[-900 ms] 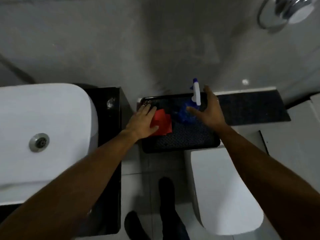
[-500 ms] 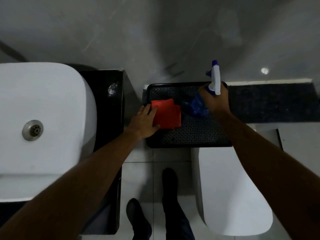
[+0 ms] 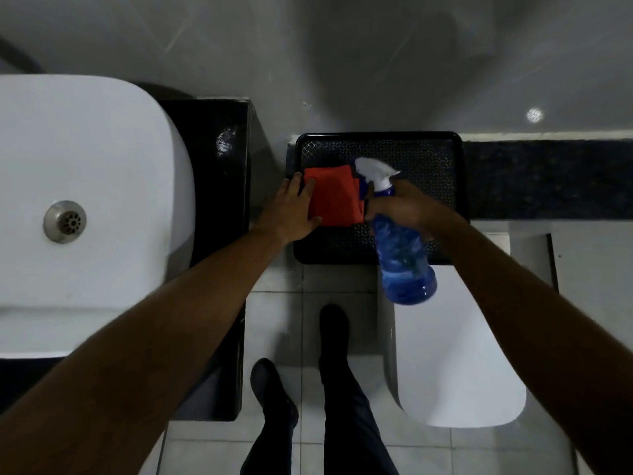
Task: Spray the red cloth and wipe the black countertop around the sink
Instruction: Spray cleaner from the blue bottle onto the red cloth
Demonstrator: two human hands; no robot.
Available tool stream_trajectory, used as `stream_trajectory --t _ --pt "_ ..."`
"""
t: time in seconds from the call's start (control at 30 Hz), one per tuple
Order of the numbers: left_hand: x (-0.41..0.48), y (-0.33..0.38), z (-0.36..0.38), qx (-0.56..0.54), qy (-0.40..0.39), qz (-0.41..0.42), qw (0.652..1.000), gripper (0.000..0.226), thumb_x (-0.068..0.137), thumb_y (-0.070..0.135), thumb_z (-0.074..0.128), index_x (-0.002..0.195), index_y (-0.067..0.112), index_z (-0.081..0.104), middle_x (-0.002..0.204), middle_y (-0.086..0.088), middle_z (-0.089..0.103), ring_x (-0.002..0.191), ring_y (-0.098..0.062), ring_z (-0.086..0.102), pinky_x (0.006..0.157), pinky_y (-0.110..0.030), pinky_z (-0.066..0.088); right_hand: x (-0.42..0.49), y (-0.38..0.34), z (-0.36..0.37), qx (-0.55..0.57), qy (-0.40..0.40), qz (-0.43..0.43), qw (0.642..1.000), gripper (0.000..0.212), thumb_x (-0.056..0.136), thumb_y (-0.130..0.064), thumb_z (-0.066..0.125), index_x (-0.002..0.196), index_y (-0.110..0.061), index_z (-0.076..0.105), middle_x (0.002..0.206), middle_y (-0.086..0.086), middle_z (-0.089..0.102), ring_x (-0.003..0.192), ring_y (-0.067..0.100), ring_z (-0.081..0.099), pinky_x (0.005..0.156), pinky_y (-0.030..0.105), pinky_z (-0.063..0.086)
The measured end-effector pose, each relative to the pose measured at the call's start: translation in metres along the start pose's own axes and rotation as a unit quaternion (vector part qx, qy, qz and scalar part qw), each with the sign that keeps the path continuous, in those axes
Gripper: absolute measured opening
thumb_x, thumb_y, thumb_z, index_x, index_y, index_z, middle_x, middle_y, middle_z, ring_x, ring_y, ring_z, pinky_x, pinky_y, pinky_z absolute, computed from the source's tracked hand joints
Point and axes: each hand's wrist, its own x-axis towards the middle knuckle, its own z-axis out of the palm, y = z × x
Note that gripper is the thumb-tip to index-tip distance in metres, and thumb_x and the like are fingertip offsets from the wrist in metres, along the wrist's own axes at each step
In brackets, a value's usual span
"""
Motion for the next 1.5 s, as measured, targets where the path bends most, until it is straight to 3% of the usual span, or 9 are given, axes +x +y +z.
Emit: stream_trajectory --t 0.07,0.17,0.33,0.63,0.8,1.07,1.23,1.33,1.5 --pt "0.001 0.000 0.003 -0.006 0.001 -0.004 1.000 0.092 0.090 0.055 0.058 0.157 0.019 0.008 0.166 -0.011 0.002 0.151 -0.038 0.012 0.114 -0.058 0.031 -0.001 0.012 0.012 -0.041 0.006 0.047 0.998 0.014 0.059 -0.015 0.071 0.072 -0.018 0.067 0.061 -0.001 0.068 0.062 0.016 0.067 0.066 0.037 0.055" --pt "0.001 0.002 0.008 -0.006 0.009 -0.012 1.000 0.093 0.089 0.057 0.060 0.157 0.018 0.011 0.166 -0.012 0.002 0.150 -0.038 0.014 0.113 -0.058 0.033 -0.001 0.023 0.026 -0.059 0.020 0.091 0.994 0.038 0.055 -0.015 0.070 0.090 0.002 0.068 0.069 0.014 0.067 0.066 0.027 0.066 0.076 0.053 0.058" --pt "0.000 0.003 0.013 -0.025 0.007 -0.021 0.999 0.095 0.088 0.057 0.062 0.157 0.018 0.009 0.166 -0.013 -0.002 0.150 -0.039 0.014 0.115 -0.058 0.031 0.002 0.025 0.038 -0.080 0.065 0.100 0.990 0.004 0.053 -0.017 0.069 0.056 -0.016 0.066 0.054 0.002 0.066 0.058 0.019 0.065 0.062 0.036 0.055" --pt "-0.004 0.001 0.009 -0.046 0.007 -0.031 0.998 0.098 0.086 0.059 0.063 0.157 0.020 0.008 0.167 -0.012 -0.003 0.149 -0.039 0.016 0.114 -0.056 0.034 0.005 0.021 0.044 -0.094 0.091 0.068 0.989 0.011 0.064 -0.011 0.071 0.067 -0.015 0.062 0.064 0.004 0.064 0.064 0.020 0.062 0.058 0.028 0.048" --pt "-0.007 0.002 0.009 -0.046 0.002 -0.030 0.998 0.098 0.087 0.059 0.062 0.158 0.020 0.007 0.166 -0.012 -0.003 0.149 -0.039 0.016 0.115 -0.057 0.032 0.002 0.023 0.039 -0.074 0.089 0.068 0.991 0.008 0.064 -0.010 0.070 0.070 -0.012 0.065 0.066 0.007 0.065 0.068 0.022 0.064 0.062 0.032 0.052" --pt "-0.009 0.003 0.012 -0.043 0.004 -0.027 0.999 0.096 0.087 0.060 0.061 0.157 0.021 0.009 0.166 -0.012 -0.002 0.147 -0.041 0.022 0.112 -0.056 0.036 -0.007 0.034 0.030 -0.056 0.137 0.063 0.987 0.026 0.052 -0.021 0.071 0.075 -0.012 0.067 0.074 0.013 0.071 0.082 0.034 0.070 0.074 0.046 0.059" --pt "-0.010 0.006 0.014 -0.039 0.008 -0.024 0.999 0.093 0.087 0.060 0.060 0.157 0.022 0.011 0.166 -0.012 -0.002 0.145 -0.042 0.025 0.110 -0.056 0.036 -0.017 0.043 0.031 -0.056 0.163 0.064 0.983 0.014 0.052 -0.025 0.070 0.063 -0.033 0.069 0.051 -0.012 0.066 0.056 0.008 0.065 0.057 0.031 0.051" --pt "-0.012 0.007 0.016 -0.038 0.009 -0.023 0.999 0.093 0.087 0.059 0.060 0.157 0.022 0.011 0.166 -0.011 -0.003 0.145 -0.041 0.024 0.110 -0.055 0.036 -0.026 0.054 0.035 -0.065 0.167 0.083 0.980 0.010 0.053 -0.026 0.070 0.062 -0.025 0.066 0.053 -0.006 0.066 0.063 0.016 0.066 0.055 0.029 0.049" --pt "-0.013 0.007 0.017 -0.036 0.014 -0.021 0.999 0.094 0.087 0.060 0.060 0.157 0.023 0.010 0.166 -0.011 -0.001 0.144 -0.042 0.025 0.108 -0.057 0.038 -0.034 0.069 0.040 -0.068 0.171 0.095 0.978 0.019 0.054 -0.024 0.070 0.070 -0.016 0.065 0.067 0.006 0.070 0.073 0.028 0.069 0.066 0.041 0.059"
